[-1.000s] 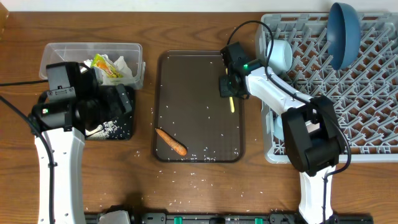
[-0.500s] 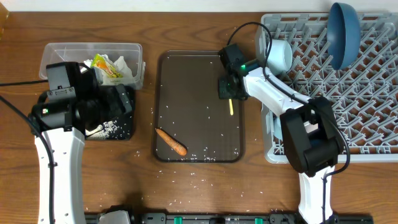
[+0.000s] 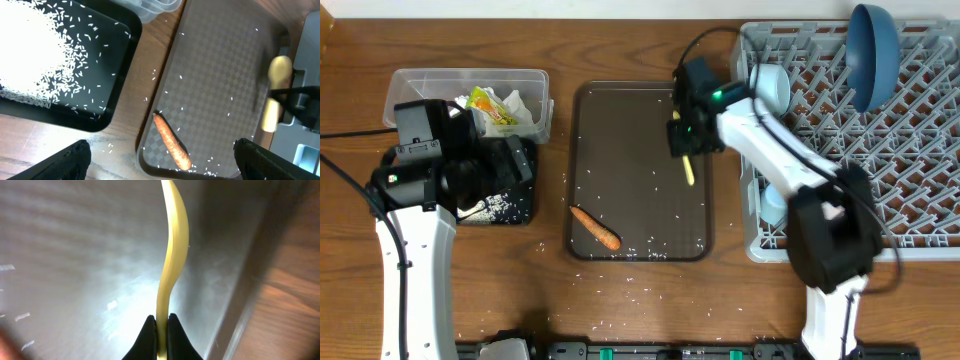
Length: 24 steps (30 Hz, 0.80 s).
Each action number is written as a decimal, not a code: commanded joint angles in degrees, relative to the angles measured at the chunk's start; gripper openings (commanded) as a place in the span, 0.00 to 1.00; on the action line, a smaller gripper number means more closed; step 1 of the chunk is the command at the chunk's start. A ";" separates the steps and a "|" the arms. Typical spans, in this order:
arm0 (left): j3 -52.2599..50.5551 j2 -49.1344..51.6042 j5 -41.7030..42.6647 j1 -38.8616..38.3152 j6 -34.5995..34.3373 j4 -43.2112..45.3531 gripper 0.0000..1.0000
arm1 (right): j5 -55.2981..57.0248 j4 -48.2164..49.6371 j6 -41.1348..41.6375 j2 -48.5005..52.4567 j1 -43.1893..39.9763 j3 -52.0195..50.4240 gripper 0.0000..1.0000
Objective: Sort waste into correct bins and load items into the dishwasher rack
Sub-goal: 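Carry the yellow spoon right and insert it into the rack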
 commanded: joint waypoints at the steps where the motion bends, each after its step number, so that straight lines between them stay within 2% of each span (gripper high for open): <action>1: 0.24 0.26 -0.72 0.24 0.28 0.00 0.93 | 0.85 -2.01 -3.06 -10.54 -2.47 3.56 0.01; 7: 0.24 0.26 -0.70 0.24 0.28 0.00 0.94 | 11.63 -10.29 -4.15 -18.95 -9.22 3.56 0.01; 14: 0.24 0.26 -0.70 0.24 0.28 0.00 0.94 | 16.52 -15.47 -7.76 -20.17 -17.75 2.73 0.01; 19: 0.24 0.26 -0.70 0.24 0.28 0.00 0.93 | 16.50 -13.77 -14.60 -19.78 -22.51 0.63 0.01; 24: 0.24 0.26 -0.70 0.24 0.28 0.00 0.93 | 16.50 -7.43 -18.18 -19.45 -25.14 -3.48 0.01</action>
